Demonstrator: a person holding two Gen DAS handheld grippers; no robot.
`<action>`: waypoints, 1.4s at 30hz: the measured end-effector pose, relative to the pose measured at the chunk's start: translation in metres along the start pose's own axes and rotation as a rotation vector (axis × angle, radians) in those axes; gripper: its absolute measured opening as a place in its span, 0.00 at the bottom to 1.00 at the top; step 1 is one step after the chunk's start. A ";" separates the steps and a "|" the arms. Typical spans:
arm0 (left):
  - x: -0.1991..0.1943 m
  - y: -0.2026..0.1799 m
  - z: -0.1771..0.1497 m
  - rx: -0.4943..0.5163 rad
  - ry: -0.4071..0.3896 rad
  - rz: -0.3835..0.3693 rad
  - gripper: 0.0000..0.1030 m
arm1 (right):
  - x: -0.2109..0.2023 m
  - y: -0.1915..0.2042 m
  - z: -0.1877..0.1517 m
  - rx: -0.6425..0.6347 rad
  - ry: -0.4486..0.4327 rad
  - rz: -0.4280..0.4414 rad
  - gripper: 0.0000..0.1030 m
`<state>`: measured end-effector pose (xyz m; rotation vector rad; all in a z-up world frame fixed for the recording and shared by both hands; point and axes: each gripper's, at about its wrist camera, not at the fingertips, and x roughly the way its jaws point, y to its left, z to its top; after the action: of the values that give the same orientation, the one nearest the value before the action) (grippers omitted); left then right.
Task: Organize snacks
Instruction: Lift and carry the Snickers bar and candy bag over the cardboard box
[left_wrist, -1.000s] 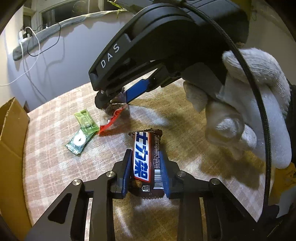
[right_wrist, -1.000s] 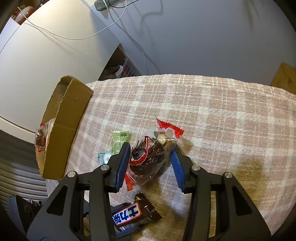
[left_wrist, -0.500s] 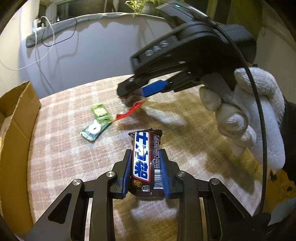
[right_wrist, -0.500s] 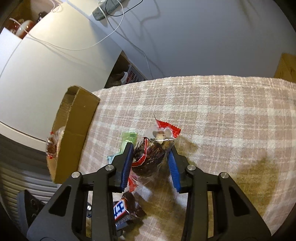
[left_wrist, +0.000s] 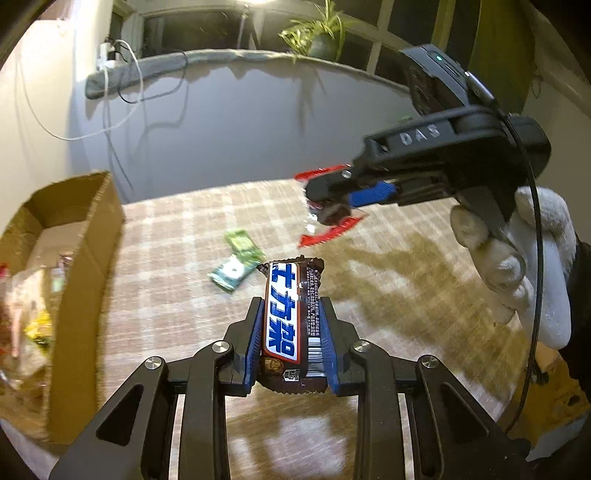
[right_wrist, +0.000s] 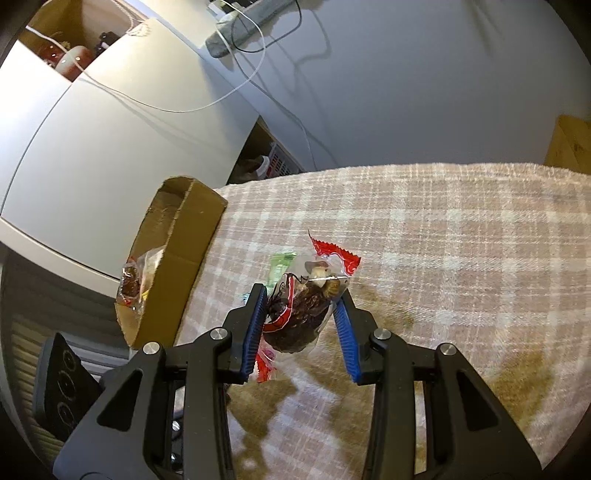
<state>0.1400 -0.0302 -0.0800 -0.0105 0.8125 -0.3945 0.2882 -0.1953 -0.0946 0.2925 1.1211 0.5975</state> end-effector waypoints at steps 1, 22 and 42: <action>-0.003 0.002 0.000 -0.004 -0.007 0.004 0.26 | -0.003 0.004 0.000 -0.009 -0.005 0.000 0.37; -0.064 0.082 0.002 -0.124 -0.120 0.148 0.26 | 0.011 0.091 0.024 -0.166 -0.035 0.003 0.37; -0.074 0.172 0.035 -0.232 -0.140 0.266 0.26 | 0.072 0.153 0.059 -0.251 -0.001 0.027 0.37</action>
<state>0.1778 0.1500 -0.0310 -0.1433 0.7066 -0.0459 0.3176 -0.0256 -0.0464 0.0914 1.0302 0.7545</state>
